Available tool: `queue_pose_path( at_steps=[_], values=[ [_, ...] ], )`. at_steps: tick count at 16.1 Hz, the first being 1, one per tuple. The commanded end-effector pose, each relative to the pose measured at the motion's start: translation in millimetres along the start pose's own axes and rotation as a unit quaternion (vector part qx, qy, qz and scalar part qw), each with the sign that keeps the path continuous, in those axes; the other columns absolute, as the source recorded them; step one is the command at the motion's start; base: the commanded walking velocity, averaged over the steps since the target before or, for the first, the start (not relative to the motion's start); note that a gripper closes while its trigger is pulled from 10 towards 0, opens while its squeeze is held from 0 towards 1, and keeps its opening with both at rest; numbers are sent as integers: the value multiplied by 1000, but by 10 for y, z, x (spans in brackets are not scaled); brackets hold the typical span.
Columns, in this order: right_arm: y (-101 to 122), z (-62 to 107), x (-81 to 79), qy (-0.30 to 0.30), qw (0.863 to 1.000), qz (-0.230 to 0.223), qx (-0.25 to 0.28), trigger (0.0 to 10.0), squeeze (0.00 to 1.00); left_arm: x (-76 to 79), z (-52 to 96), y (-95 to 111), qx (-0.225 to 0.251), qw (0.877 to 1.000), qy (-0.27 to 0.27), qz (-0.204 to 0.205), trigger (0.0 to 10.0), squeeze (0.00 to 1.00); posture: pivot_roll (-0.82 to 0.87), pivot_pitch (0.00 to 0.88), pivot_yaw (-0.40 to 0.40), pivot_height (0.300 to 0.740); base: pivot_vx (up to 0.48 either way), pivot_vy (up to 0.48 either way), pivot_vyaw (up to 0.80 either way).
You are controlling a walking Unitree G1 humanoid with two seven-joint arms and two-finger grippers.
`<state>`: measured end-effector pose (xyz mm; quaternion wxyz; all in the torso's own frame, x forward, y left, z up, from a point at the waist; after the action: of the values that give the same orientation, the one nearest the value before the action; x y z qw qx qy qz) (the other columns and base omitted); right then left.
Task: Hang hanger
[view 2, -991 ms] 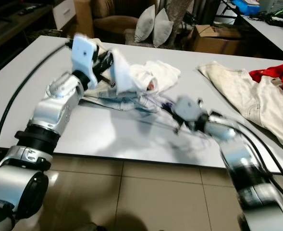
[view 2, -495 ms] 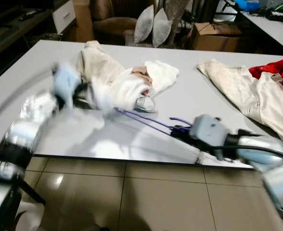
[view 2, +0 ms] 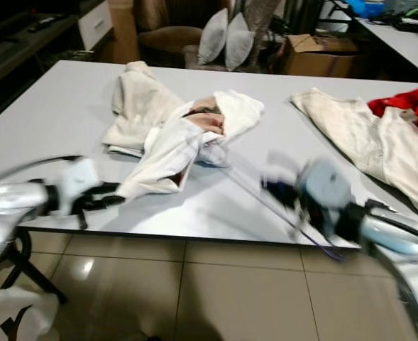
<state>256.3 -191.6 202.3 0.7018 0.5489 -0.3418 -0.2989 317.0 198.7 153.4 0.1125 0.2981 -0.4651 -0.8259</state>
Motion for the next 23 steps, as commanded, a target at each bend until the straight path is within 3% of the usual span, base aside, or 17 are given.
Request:
queue_pose_path(
  at_steps=[1, 4, 5, 6, 8, 9, 11, 14, 17, 19, 20, 22, 23],
  values=[
    [155, -48, 78, -71, 996, -23, 43, 10000, 0, -185, 83, 437, 98, 994, 41, 4, 10000, 1000, -214, 0, 22, 740, 0, 0, 0],
    [181, -184, 89, -128, 981, -103, 99, 10000, 0, -163, 49, 570, 124, 991, 44, 11, 10000, 1000, -195, 0, 12, 740, 0, 0, 0],
    [173, -228, 73, -134, 976, -126, 113, 10000, 0, -95, 21, 530, 109, 994, 31, 4, 10000, 1000, -191, 0, 5, 740, 0, 0, 0],
    [153, -297, 24, -146, 966, -167, 136, 10000, 0, 69, 1, 409, 64, 998, -10, -20, 10000, 1000, -187, 0, -1, 740, 0, 0, 0],
    [148, -346, -48, -151, 957, -193, 156, 10000, 0, 207, 8, 273, 1, 997, -54, -59, 10000, 1000, -185, 0, -5, 740, 0, 0, 0],
    [158, -364, -76, -163, 952, -202, 164, 10000, 0, 94, -44, 408, 52, 998, 0, -34, 10000, 1000, -198, 0, -2, 740, 0, 0, 0],
    [135, -376, -93, -182, 947, -204, 168, 10000, 0, -45, -146, 660, 141, 986, 82, 20, 10000, 1000, -203, 0, -3, 740, 0, 0, 0],
    [58, -454, -200, -193, 946, -205, 160, 10000, 0, 45, -362, 828, 241, 948, 152, 144, 10000, 1000, -215, 0, -3, 740, 0, 0, 0],
    [9, -500, -262, -199, 942, -222, 153, 10000, 0, 138, -433, 772, 233, 939, 178, 178, 10000, 1000, -210, 0, -9, 740, 0, 0, 0],
    [-35, -526, -271, -237, 927, -250, 147, 10000, 0, 165, -323, 647, 233, 909, 233, 254, 10000, 1000, -201, 0, -15, 740, 0, 0, 0],
    [-29, -526, -261, -240, 919, -269, 163, 10000, 0, 182, -297, 612, 228, 904, 244, 267, 10000, 1000, -202, 0, -19, 740, 0, 0, 0],
    [2, -507, -229, -247, 899, -297, 204, 10000, 0, 241, -291, 547, 207, 908, 245, 269, 10000, 1000, -202, 0, -23, 740, 0, 0, 0],
    [-29, -496, -204, -258, 872, -347, 230, 10000, 0, 247, -322, 519, 186, 913, 265, 249, 10000, 600, -184, 0, -40, 740, 0, 0, 0]
  ],
)
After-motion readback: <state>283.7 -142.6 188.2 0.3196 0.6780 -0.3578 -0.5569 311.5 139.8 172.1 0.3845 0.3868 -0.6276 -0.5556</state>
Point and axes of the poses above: a point about 5 cm out from each wrist's last joint towards the gripper, its own z axis pointing back from the gripper into the wrist, its own y axis along the axis of the wrist's last joint, x = y × z, the point moved 2 cm from there along -z, pointing out of the wrist towards the gripper, and after that the axes turned 7 degrees about -z, right-handed, at the moved point
